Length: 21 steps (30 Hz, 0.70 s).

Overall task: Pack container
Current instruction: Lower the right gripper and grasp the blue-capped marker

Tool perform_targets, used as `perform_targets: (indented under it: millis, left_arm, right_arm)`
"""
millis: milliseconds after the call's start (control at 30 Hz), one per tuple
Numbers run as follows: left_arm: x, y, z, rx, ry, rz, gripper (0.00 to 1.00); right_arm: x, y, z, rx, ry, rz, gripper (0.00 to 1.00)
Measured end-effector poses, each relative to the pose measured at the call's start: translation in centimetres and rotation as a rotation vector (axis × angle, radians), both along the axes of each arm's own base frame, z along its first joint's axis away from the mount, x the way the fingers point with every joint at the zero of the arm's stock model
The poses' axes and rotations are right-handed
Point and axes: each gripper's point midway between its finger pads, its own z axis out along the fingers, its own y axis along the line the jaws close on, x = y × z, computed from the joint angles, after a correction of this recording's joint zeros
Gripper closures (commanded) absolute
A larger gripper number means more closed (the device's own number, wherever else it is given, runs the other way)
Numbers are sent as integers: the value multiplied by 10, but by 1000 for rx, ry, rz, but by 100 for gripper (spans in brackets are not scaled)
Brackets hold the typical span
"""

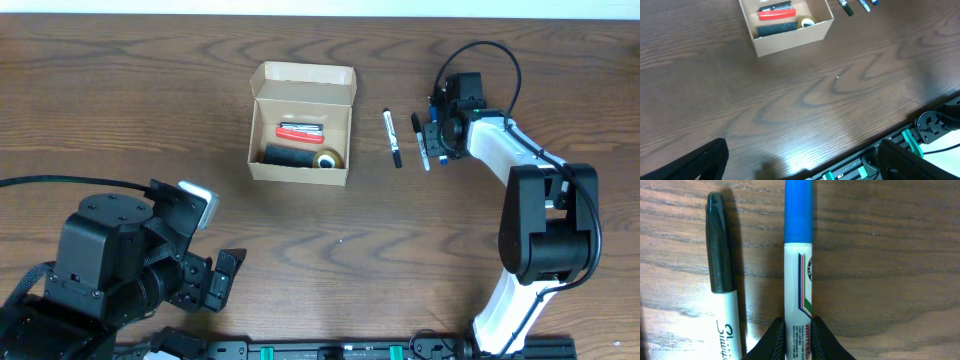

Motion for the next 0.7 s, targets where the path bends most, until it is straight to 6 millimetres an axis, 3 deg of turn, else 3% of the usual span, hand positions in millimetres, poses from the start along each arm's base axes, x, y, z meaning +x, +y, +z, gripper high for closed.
perform_targets:
  millis: [133,500,633,700]
  left_arm:
    - [0,0,0,0,0,0,5]
    - [0,0,0,0,0,0,5]
    - [0,0,0,0,0,0,5]
    - [0,0,0,0,0,0,5]
  right_arm:
    - [0,0,0,0,-1,0,99]
    - [1,5,6,48,-14,-41,99]
    - [9,13,40,97,-93,-27,99]
    - [14,19,69,120,-163,-8,99]
